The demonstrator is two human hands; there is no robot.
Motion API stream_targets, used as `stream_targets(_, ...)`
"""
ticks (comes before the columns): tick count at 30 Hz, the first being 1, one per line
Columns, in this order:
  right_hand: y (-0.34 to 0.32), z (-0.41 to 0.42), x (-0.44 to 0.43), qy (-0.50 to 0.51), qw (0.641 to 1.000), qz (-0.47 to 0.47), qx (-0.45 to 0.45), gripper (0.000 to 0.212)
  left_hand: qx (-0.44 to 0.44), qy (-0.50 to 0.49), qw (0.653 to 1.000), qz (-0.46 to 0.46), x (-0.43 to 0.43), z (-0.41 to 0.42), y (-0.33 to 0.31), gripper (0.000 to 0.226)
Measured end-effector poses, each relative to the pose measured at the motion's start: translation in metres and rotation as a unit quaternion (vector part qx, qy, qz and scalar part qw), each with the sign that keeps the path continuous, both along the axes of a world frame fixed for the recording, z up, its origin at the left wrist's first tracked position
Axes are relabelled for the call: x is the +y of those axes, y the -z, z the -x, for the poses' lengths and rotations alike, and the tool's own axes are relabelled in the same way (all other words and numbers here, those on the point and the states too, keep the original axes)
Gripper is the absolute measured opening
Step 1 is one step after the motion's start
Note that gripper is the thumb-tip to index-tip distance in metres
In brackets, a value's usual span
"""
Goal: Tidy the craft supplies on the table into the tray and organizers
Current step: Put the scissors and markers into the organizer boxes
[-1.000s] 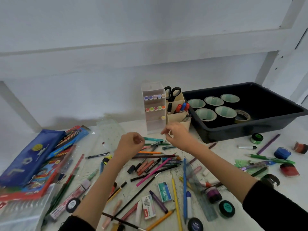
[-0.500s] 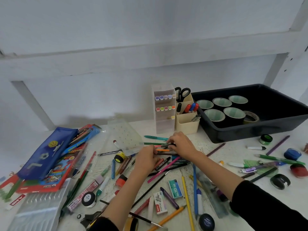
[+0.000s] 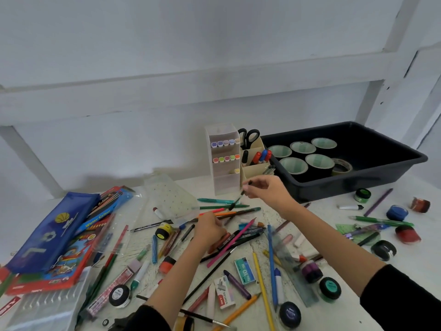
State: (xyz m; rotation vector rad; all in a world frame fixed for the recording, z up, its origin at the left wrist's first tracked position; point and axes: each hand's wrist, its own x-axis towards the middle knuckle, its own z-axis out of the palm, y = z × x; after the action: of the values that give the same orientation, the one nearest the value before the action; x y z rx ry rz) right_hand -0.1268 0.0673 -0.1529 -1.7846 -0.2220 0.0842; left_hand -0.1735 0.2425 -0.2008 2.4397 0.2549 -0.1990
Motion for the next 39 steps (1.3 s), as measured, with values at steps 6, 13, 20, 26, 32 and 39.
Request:
stream_targets(6,-0.026,-0.003,-0.017,0.105,0.992,-0.027,-0.066,0.015,0.145,0.115,0.982,-0.038,-0.003,0.0,-0.052,0.014)
stream_targets(13,-0.052,-0.019,-0.039,0.183,0.967,0.022,-0.178,0.02,0.055,0.121,0.982,0.132,-0.006,-0.003,-0.104,0.011)
stream_targets(20,-0.061,-0.034,-0.035,0.19,0.95,0.059,-0.24,0.021,-0.231,0.026,0.956,0.18,-0.04,-0.039,-0.105,0.032)
stream_targets(26,-0.034,-0.046,-0.028,0.126,0.953,0.146,-0.232,0.013,-0.3,0.008,0.943,0.145,-0.067,-0.075,-0.084,0.018)
stream_targets(32,-0.008,-0.059,-0.032,0.089,0.948,0.22,-0.214,0.026,-0.3,0.057,0.947,0.098,-0.079,-0.096,-0.06,0.015)
stream_targets(39,0.001,-0.064,-0.036,0.063,0.933,0.283,-0.214,0.037,-0.247,0.116,0.961,0.042,-0.083,-0.113,-0.036,0.009)
